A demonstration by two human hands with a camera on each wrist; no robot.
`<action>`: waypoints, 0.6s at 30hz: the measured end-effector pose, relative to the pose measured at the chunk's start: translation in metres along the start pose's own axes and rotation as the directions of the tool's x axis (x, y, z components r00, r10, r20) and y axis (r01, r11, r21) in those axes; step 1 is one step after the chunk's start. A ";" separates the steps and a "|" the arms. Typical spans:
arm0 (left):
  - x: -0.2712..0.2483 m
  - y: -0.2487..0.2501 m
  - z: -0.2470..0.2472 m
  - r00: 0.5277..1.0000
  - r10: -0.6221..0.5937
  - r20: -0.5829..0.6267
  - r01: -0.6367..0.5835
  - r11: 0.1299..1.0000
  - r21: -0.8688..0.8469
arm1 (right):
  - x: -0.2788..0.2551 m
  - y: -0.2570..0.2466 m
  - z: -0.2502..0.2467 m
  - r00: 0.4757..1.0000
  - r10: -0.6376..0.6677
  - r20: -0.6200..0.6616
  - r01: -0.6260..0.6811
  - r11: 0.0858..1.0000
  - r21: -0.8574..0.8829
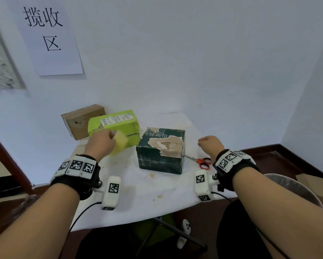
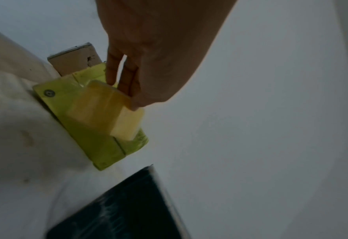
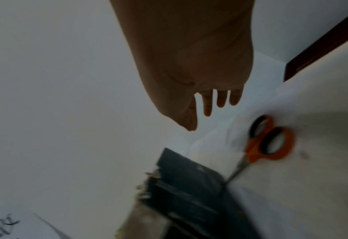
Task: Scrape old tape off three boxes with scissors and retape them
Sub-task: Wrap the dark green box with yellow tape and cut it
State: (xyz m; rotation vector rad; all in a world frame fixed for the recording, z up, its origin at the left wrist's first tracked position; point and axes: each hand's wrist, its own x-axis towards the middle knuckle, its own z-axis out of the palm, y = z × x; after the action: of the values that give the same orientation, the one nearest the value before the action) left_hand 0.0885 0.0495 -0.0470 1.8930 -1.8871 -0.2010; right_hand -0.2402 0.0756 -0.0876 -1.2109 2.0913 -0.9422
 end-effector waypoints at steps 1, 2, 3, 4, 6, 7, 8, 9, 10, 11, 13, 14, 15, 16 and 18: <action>0.000 0.003 -0.006 0.998 0.010 -0.054 -0.015 0.996 -0.091 | -0.002 -0.009 -0.001 0.998 -0.046 -0.051 0.050 0.997 0.062; -0.002 0.007 -0.011 0.993 0.029 -0.112 -0.050 0.981 -0.190 | -0.007 -0.021 -0.003 0.992 -0.094 -0.088 0.107 0.982 0.154; -0.004 0.012 -0.016 0.986 0.057 -0.158 -0.100 0.955 -0.281 | -0.009 -0.033 -0.004 0.983 -0.141 -0.118 0.166 0.957 0.239; -0.006 0.017 -0.021 0.976 0.094 -0.198 -0.162 0.918 -0.361 | -0.014 -0.046 -0.007 0.972 -0.189 -0.140 0.224 0.923 0.312; -0.012 0.029 -0.030 0.956 0.160 -0.245 -0.264 0.833 -0.486 | -0.021 -0.076 -0.010 0.944 -0.298 -0.142 0.330 0.851 0.408; -0.014 0.035 -0.034 0.950 0.182 -0.253 -0.294 0.794 -0.532 | -0.026 -0.091 -0.011 0.926 -0.356 -0.125 0.373 0.813 0.447; -0.016 0.041 -0.037 0.946 0.204 -0.253 -0.316 0.761 -0.567 | -0.032 -0.105 -0.012 0.906 -0.411 -0.097 0.405 0.781 0.474; -0.018 0.048 -0.040 0.943 0.227 -0.244 -0.331 0.736 -0.591 | -0.036 -0.117 -0.012 0.882 -0.468 -0.061 0.434 0.755 0.491; -0.020 0.053 -0.042 0.938 0.255 -0.233 -0.345 0.719 -0.603 | -0.042 -0.127 -0.013 0.855 -0.518 -0.013 0.453 0.735 0.505; -0.020 0.058 -0.043 0.933 0.283 -0.222 -0.360 0.710 -0.605 | -0.046 -0.134 -0.013 0.830 -0.557 0.041 0.460 0.723 0.516; -0.020 0.065 -0.044 0.922 0.333 -0.199 -0.383 0.695 -0.608 | -0.051 -0.144 -0.012 0.793 -0.592 0.142 0.445 0.723 0.529; -0.020 0.068 -0.044 0.918 0.347 -0.192 -0.389 0.689 -0.612 | -0.054 -0.146 -0.013 0.786 -0.595 0.168 0.437 0.727 0.530; -0.020 0.070 -0.044 0.916 0.354 -0.189 -0.391 0.684 -0.616 | -0.056 -0.147 -0.013 0.782 -0.599 0.172 0.441 0.727 0.527; -0.020 0.072 -0.044 0.918 0.350 -0.189 -0.388 0.683 -0.618 | -0.057 -0.147 -0.014 0.782 -0.604 0.158 0.455 0.725 0.517; -0.020 0.076 -0.043 0.923 0.330 -0.199 -0.380 0.686 -0.621 | -0.058 -0.144 -0.016 0.780 -0.616 0.108 0.495 0.714 0.495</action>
State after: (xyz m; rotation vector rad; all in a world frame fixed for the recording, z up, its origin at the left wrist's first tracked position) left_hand 0.0360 0.0811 0.0186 1.0260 -1.7723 -0.5731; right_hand -0.1521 0.0814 0.0417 -1.6414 1.1912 -1.3430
